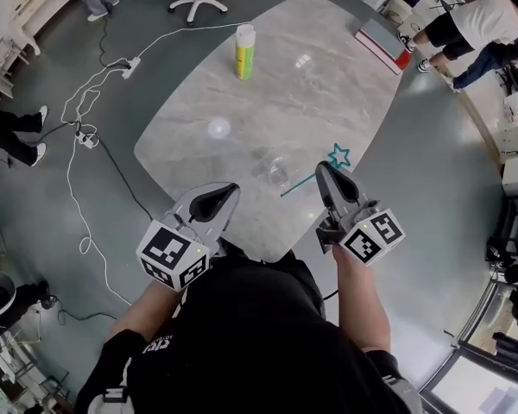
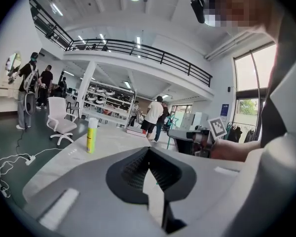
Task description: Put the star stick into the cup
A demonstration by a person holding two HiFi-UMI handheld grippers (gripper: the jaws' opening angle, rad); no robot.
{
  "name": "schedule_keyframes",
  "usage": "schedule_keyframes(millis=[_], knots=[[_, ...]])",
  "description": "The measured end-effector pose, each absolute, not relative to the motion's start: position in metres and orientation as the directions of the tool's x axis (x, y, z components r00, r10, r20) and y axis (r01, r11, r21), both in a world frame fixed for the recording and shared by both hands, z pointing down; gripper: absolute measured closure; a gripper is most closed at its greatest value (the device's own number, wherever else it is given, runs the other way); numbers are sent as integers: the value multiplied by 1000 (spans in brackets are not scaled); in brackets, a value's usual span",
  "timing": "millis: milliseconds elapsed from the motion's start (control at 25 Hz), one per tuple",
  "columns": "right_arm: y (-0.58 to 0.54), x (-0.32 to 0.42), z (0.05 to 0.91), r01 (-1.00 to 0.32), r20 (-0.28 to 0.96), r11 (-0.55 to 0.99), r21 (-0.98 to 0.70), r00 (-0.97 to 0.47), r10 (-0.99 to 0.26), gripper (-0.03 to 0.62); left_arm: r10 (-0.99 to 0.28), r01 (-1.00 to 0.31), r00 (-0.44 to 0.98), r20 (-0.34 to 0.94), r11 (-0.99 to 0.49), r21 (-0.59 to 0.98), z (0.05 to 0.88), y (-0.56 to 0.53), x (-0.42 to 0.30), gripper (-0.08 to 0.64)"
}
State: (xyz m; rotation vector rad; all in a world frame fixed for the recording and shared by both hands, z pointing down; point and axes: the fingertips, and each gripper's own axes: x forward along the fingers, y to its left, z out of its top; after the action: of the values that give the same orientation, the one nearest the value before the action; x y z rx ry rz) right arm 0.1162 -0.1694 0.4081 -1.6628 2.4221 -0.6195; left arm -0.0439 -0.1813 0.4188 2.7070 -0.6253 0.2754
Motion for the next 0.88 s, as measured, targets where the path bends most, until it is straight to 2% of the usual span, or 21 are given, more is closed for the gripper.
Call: schedule_keyframes(millis=[400, 880], knots=[[-188, 145, 463, -854, 138, 239, -462, -335, -932, 574, -347, -437, 890, 295, -835, 335, 456, -194, -12, 558], [-218, 146, 526, -864, 179, 218, -454, -328, -928, 574, -299, -417, 889, 346, -840, 348, 508, -215, 18, 558]])
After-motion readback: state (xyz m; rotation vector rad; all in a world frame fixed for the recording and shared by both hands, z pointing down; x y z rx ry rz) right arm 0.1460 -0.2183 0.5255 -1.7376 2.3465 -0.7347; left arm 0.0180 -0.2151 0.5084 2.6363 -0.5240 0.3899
